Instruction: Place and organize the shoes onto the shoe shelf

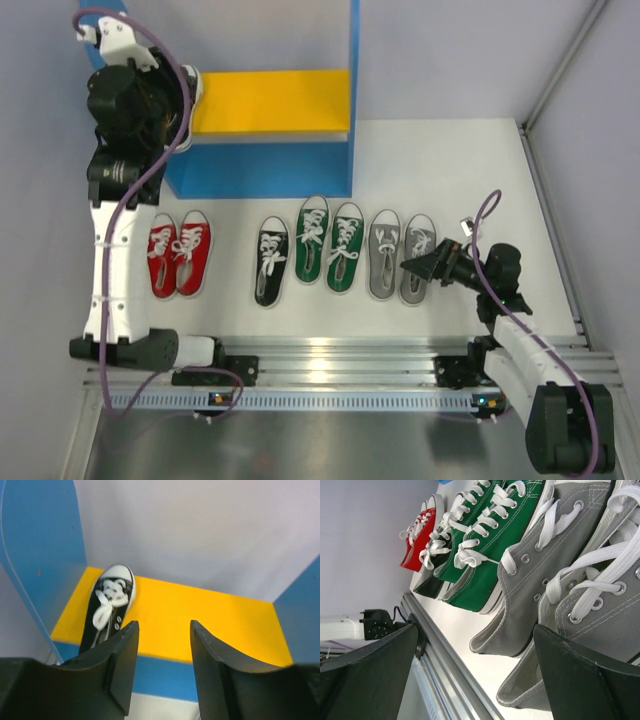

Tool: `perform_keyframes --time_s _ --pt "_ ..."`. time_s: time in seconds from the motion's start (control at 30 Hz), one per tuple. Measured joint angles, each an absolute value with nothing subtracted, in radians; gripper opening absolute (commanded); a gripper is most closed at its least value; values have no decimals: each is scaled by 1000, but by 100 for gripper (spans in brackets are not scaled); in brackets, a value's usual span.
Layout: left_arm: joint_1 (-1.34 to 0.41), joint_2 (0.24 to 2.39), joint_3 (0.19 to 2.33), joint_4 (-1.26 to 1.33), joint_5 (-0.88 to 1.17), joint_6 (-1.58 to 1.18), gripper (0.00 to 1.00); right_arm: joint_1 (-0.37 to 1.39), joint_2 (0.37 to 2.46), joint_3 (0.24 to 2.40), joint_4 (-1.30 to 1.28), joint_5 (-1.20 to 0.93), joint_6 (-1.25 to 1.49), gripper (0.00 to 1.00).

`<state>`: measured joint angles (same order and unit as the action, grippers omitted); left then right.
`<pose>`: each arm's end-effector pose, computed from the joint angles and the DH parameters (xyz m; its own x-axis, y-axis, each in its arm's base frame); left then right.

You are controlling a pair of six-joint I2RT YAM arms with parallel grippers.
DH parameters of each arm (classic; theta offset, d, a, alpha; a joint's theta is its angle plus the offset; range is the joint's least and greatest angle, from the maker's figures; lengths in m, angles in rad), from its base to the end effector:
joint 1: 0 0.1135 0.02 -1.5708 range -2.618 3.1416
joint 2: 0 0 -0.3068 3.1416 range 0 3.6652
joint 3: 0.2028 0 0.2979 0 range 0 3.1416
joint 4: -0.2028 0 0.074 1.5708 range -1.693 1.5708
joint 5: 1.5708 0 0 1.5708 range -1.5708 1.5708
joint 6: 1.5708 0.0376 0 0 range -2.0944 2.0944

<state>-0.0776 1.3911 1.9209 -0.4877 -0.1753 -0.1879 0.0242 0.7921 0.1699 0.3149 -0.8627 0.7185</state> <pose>0.2972 -0.0165 0.6193 0.0594 -0.1891 -0.9802 -0.0878 0.9771 -0.1938 0.1697 0.0327 0.1808 -0.7144 0.4110 -0.5663 -0.3577 0.4811 0.8004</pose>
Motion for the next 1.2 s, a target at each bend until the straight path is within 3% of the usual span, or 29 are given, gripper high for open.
perform_keyframes --time_s 0.03,0.1,0.53,0.77,1.2 --pt "-91 1349 1879 -485 -176 -197 63 24 791 170 315 -863 718 99" --pt "-129 1249 1765 -480 -177 -228 98 24 786 170 312 -862 718 99" --pt "-441 810 837 -510 -115 -477 98 24 688 184 194 -809 657 99" --pt "-476 825 698 -484 -176 -525 98 24 677 185 159 -757 638 99" --pt "-524 1084 604 -339 -226 -547 92 24 652 185 96 -692 600 99"
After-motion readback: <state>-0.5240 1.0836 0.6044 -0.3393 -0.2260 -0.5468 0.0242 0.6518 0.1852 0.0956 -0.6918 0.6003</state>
